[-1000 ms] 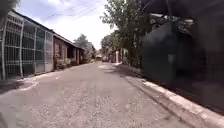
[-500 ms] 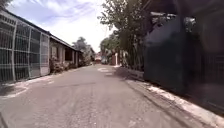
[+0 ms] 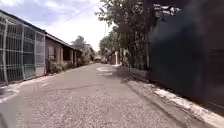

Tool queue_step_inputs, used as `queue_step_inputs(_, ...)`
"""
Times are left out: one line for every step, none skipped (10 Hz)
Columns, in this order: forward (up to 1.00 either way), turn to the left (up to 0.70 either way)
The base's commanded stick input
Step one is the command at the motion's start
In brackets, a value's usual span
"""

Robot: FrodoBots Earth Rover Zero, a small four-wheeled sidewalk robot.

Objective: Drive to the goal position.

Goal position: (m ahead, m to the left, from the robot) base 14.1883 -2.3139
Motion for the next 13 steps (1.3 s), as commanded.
queue_step_inputs(0.70, 0.00)
queue_step_inputs(0.70, 0.00)
queue_step_inputs(0.70, 0.00)
queue_step_inputs(0.70, 0.00)
queue_step_inputs(0.70, 0.00)
queue_step_inputs(0.70, 0.02)
queue_step_inputs(0.70, 0.12)
queue_step_inputs(0.70, 0.24)
queue_step_inputs(0.70, 0.35)
queue_step_inputs(0.70, 0.35)
queue_step_inputs(0.70, 0.35)
queue_step_inputs(0.70, 0.35)
queue_step_inputs(0.70, 0.00)
